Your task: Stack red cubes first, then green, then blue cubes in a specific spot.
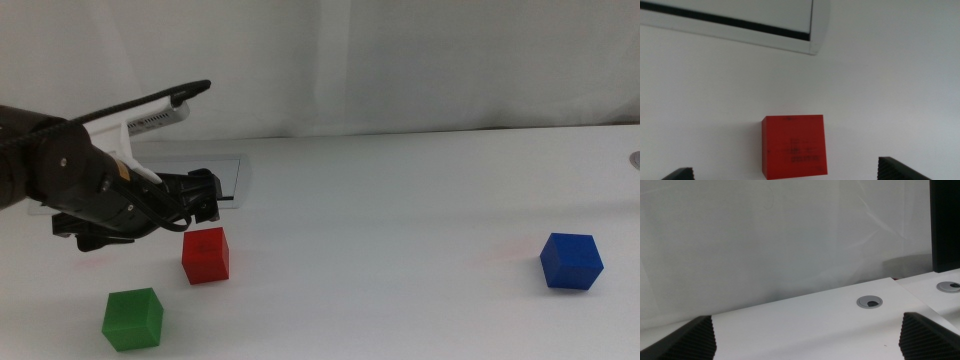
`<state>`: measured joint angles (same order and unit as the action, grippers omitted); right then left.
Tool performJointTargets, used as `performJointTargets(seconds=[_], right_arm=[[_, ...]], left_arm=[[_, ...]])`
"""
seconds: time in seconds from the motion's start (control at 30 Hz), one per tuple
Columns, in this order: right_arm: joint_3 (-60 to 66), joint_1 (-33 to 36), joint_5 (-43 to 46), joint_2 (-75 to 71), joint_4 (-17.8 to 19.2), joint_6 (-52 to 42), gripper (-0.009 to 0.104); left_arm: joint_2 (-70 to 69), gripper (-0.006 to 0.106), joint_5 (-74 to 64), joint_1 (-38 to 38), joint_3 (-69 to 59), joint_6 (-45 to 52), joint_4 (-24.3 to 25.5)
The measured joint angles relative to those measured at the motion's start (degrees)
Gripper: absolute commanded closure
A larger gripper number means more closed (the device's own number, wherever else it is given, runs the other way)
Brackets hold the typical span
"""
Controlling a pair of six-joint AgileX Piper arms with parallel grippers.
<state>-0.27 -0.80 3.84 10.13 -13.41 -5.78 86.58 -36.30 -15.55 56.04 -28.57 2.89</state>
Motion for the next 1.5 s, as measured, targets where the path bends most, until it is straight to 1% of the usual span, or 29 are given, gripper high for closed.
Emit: performJointTargets(seconds=[0.1,0.2,0.33,0.5,0.8,1.17,1.27,1.33,1.43,1.47,1.5], right_arm=[[0.0,0.0,0.0,0.0,0.0,-0.1,-0.008],[0.0,0.0,0.0,0.0,0.0,-0.1,-0.008],[0.0,0.0,0.0,0.0,0.0,-0.1,-0.008],[0.0,0.0,0.0,0.0,0.0,-0.1,-0.008],[0.0,0.0,0.0,0.0,0.0,-0.1,-0.008],[0.0,0.0,0.0,0.0,0.0,-0.1,-0.008],[0.0,0.0,0.0,0.0,0.0,-0.1,-0.008],[0.0,0.0,0.0,0.0,0.0,-0.1,-0.008],[0.0,0.0,0.0,0.0,0.0,-0.1,-0.008],[0.0,0.0,0.0,0.0,0.0,-0.1,-0.008],[0.0,0.0,0.0,0.0,0.0,0.2,-0.008]], left_arm=[[1.4,0.011,0.0,-0.8,0.0,-1.5,0.8],[3.1,0.013,0.3,-2.5,0.0,-3.7,2.8],[6.0,0.013,1.0,-5.0,0.2,-6.5,5.1],[10.1,0.013,1.7,-5.8,1.7,-7.9,7.1],[17.7,0.013,1.2,-5.8,7.0,-8.6,8.6],[20.2,0.014,0.3,-5.8,7.4,-9.0,8.9],[20.2,0.025,0.3,-5.8,7.4,-9.7,9.1],[20.5,0.036,0.3,-5.8,7.4,-10.2,9.2],[21.1,0.061,0.3,-5.8,7.4,-10.6,9.2],[21.3,0.072,0.3,-5.8,7.4,-10.6,9.4],[21.4,0.092,0.3,-5.8,7.5,-10.7,9.4]])
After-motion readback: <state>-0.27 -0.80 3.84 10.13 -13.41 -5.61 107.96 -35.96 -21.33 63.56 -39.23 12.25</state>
